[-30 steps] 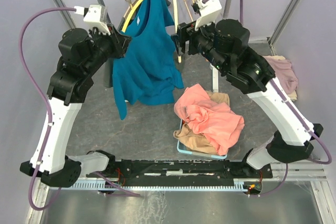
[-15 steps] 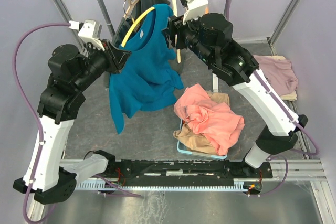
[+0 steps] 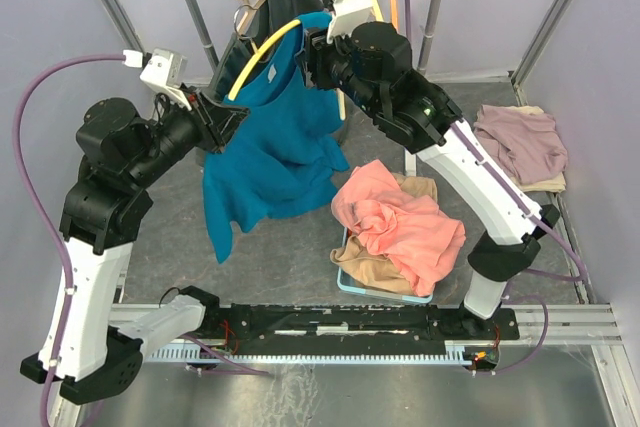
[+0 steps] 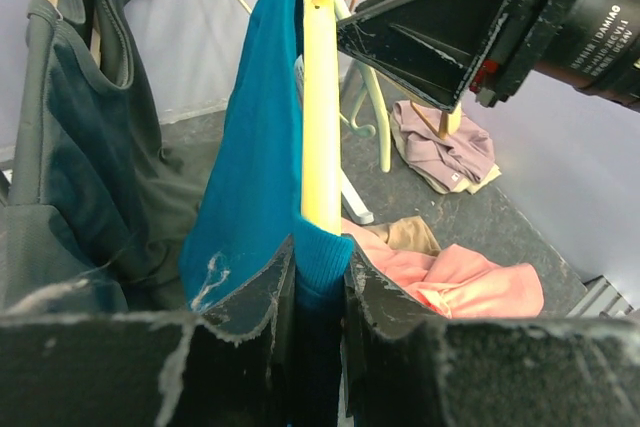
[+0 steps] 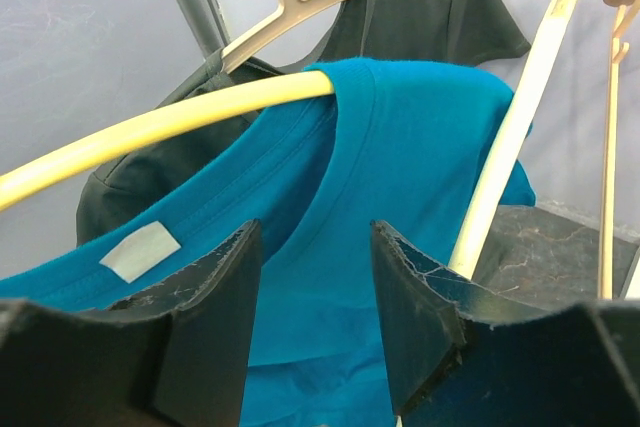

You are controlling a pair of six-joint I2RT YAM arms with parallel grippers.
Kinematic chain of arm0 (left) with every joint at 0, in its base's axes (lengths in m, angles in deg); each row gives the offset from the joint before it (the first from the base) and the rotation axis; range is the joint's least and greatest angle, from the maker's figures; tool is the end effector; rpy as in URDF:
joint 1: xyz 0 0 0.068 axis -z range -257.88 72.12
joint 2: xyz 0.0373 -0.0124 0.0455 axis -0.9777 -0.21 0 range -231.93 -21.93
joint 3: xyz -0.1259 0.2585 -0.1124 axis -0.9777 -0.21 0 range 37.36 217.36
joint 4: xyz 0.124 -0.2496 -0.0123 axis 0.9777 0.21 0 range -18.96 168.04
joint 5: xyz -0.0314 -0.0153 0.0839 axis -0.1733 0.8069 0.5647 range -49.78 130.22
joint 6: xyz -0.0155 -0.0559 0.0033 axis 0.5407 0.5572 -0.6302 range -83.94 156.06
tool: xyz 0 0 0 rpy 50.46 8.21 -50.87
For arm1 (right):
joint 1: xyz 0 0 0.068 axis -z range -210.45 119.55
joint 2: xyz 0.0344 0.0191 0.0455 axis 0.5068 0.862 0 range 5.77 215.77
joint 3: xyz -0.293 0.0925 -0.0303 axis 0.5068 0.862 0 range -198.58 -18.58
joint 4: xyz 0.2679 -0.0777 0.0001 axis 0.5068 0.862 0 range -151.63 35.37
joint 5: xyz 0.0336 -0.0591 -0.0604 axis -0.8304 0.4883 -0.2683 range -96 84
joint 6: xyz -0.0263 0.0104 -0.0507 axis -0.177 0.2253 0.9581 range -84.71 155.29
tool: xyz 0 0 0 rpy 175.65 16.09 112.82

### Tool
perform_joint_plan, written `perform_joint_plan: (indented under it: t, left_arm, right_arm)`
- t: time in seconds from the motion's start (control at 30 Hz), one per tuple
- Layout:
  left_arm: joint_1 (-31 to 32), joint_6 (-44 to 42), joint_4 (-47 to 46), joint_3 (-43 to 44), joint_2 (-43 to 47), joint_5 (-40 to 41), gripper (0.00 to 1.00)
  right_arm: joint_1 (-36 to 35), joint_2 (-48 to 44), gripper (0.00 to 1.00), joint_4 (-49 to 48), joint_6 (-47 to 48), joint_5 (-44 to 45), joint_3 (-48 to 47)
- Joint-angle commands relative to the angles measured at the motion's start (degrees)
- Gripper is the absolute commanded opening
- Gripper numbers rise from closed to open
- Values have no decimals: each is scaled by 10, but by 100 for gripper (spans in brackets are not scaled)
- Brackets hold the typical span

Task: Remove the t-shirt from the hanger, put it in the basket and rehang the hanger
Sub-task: Pick up the hanger from the clothesline, then remove the T-shirt from the hanger.

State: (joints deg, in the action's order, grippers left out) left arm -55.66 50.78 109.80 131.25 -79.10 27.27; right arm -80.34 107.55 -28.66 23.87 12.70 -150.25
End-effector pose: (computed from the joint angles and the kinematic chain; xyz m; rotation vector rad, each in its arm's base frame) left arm 0.1322 -0.0642 0.5680 0.2862 1.6228 -0.6773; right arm 0.2635 0.2921 0.5855 -0.2970 1.6238 0.5571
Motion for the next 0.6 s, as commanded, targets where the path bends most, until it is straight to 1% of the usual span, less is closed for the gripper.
perform_joint_plan:
  t: [0.0,0.57]
  left_arm:
    - [-1,28,-45,6,14,-34,3]
    - [-1,20,-44,-4,42,-69,3]
  right_arm:
    - [0,2,54,-36,-12,19,-31]
    - [15,21,46,-42,-23,38,-40]
